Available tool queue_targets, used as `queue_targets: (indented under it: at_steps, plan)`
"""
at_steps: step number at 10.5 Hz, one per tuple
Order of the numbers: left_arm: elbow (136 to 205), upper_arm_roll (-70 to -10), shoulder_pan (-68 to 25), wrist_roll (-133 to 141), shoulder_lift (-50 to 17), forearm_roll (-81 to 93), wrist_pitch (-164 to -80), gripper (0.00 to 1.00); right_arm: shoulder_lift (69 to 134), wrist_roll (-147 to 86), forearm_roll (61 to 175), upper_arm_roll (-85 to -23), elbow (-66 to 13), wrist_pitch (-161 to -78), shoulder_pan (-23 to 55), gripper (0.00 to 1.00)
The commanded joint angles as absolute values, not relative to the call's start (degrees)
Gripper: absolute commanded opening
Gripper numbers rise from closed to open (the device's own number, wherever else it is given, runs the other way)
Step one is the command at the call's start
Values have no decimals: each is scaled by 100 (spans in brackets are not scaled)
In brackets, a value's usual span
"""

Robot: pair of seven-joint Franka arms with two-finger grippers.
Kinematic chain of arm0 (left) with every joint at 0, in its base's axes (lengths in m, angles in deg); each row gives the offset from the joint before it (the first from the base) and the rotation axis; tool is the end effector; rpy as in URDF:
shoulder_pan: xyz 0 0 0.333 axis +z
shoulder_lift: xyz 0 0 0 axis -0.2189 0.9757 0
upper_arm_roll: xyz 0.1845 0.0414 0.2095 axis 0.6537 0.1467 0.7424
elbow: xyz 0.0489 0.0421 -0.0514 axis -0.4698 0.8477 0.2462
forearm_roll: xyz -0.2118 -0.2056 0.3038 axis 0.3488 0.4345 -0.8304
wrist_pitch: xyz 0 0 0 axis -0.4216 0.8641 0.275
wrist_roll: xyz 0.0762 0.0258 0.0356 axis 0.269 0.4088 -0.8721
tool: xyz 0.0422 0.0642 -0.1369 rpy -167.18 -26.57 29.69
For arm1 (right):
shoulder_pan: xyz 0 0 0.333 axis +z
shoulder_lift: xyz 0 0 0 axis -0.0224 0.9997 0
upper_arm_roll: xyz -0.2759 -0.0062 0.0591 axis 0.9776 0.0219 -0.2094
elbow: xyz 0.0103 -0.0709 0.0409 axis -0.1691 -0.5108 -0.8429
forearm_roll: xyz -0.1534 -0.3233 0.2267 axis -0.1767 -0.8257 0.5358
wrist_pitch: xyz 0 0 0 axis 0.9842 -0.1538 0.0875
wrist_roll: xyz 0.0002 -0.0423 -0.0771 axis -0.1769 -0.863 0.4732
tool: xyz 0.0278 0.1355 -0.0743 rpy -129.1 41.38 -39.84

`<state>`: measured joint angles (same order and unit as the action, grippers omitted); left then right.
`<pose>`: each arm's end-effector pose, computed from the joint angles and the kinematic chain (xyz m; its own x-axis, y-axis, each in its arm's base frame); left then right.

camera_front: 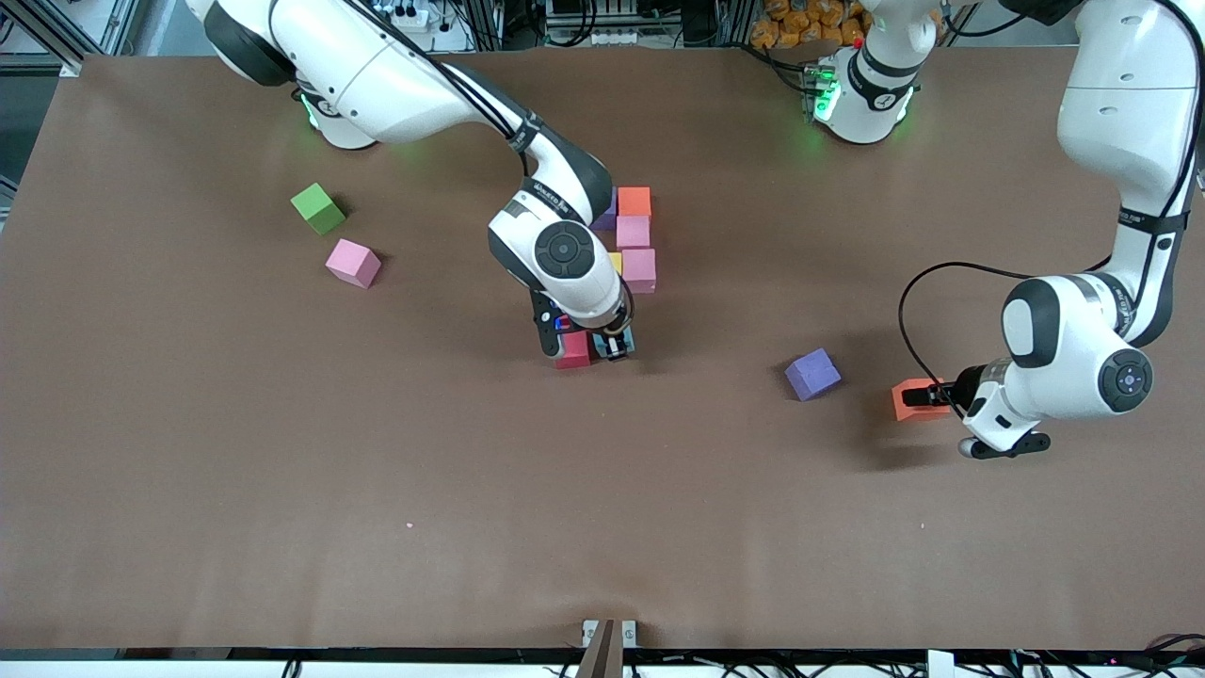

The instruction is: Form number 2 with 11 blocks

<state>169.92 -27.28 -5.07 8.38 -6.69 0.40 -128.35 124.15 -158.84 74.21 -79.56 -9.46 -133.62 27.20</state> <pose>0.6422 0.0146 0.1157 0.9742 0.1067 -0.1989 0.1280 -0.9869 0.0980 0.5159 0.5279 0.1498 0.2198 -0.9608 -0.1689 -0.9733 -0.2277 0.0289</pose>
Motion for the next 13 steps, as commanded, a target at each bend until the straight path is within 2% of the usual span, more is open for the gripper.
queue_targets:
  at_steps: [1,5,6,8,9,11,13]
  plan:
    - [16870,-2728,-535,824,-542,157,-12894,100,12607,-16012,7411,-7774,-753,-13329,2860,30]
    - [16808,-2728,-579,833,-427,139,-13008,100,12669,-16003,7402,-7642,-753,-13355,2939,30]
    - [16808,-2728,-579,833,-375,131,-13043,92,12704,-16003,7402,-7616,-753,-13416,2939,30]
    - [16799,-2728,-579,833,-374,131,-13061,46,12757,-16003,7393,-7598,-753,-13434,2974,30]
    - [16791,-2728,-588,824,-374,157,-13052,31,12783,-16012,7393,-7598,-753,-13539,2983,30]
    - [16764,-2728,-675,798,-453,174,-13052,28,12827,-16012,7402,-7476,-753,-13575,3079,30]
    - [16799,-2728,-728,501,-733,157,-12947,28,12836,-16012,7402,-7413,-753,-13575,3106,35]
